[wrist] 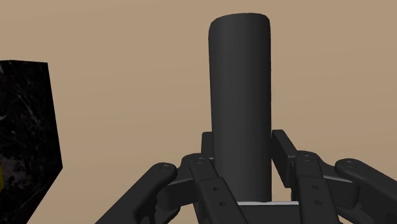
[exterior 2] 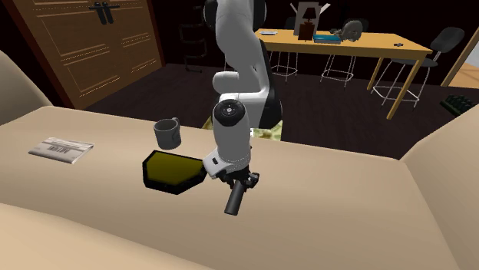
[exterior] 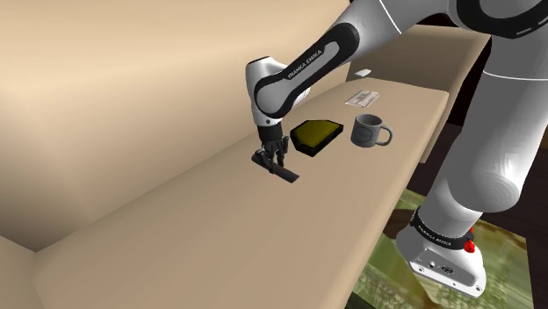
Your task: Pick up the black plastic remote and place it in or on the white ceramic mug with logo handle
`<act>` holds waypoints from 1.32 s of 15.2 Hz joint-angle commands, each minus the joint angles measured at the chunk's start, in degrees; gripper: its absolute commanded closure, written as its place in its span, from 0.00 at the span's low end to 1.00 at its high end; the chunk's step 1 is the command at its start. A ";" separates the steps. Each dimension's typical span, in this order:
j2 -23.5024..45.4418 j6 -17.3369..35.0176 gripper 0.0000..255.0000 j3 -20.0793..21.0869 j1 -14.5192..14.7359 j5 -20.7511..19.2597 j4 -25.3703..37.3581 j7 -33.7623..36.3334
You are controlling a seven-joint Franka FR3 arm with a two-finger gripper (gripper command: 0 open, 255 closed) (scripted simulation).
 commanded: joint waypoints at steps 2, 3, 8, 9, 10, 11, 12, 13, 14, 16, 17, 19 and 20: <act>-0.54 -1.44 1.00 0.13 0.06 0.26 0.22 -0.15; -1.02 -2.17 1.00 0.14 0.05 0.34 0.48 -0.18; -3.20 -5.86 1.00 0.15 -0.03 0.66 2.01 -0.29; -3.60 -6.60 1.00 0.15 -0.05 0.72 2.35 -0.31; -4.00 -7.34 1.00 0.15 -0.06 0.78 2.70 -0.32; -4.38 -8.08 1.00 0.14 -0.08 0.83 3.06 -0.33; -4.75 -8.82 1.00 0.14 -0.09 0.88 3.44 -0.34; -5.11 -9.57 1.00 0.13 -0.10 0.93 3.83 -0.35; -5.46 -10.31 1.00 0.12 -0.12 0.97 4.23 -0.36; -6.12 -11.80 1.00 0.10 -0.14 1.05 5.07 -0.37; -6.43 -12.55 1.00 0.09 -0.15 1.09 5.50 -0.38; -7.02 -14.04 1.00 0.07 -0.17 1.16 6.42 -0.38; -7.30 -14.79 1.00 0.06 -0.19 1.19 6.89 -0.38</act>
